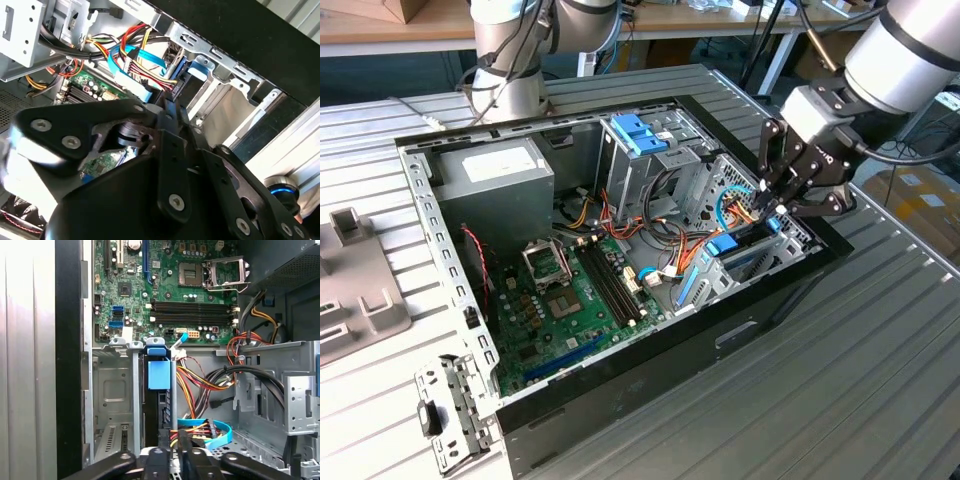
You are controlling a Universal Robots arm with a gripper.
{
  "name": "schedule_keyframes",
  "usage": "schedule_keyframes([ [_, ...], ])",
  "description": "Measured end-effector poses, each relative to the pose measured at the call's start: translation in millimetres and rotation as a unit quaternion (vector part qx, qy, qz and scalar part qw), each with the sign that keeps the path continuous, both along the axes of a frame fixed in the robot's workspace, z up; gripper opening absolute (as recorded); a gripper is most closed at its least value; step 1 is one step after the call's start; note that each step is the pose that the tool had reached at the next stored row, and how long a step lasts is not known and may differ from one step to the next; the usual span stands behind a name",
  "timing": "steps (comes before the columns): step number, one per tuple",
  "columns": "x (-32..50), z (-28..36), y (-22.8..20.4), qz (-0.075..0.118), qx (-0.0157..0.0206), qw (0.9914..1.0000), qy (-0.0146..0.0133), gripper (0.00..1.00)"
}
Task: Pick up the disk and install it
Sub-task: 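Insert the first disk wire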
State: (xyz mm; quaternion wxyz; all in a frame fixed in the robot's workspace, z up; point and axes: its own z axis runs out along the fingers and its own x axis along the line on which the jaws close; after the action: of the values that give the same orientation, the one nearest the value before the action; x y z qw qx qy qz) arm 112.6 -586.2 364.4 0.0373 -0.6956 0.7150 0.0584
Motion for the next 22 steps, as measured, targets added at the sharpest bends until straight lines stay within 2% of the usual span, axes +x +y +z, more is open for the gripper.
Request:
schedule_keyframes([
  [1,0.0,0.2,0.1,0.000,0.0000,1.00000,0.0000,0.12],
  [2,0.0,0.4,0.0,0.000,-0.0001,1.00000,0.0000,0.11],
  [9,0.0,0.6,-0.6,0.000,-0.0002,1.00000,0.0000,0.11],
  [11,2.8,0.0,-2.6,0.000,-0.0001,1.00000,0.0019,0.11],
  [19,12.5,-5.9,-2.8,0.000,-0.0002,0.99995,0.0102,0.11],
  [22,13.1,-7.2,-2.8,0.000,-0.0002,0.99994,0.0111,0.11],
])
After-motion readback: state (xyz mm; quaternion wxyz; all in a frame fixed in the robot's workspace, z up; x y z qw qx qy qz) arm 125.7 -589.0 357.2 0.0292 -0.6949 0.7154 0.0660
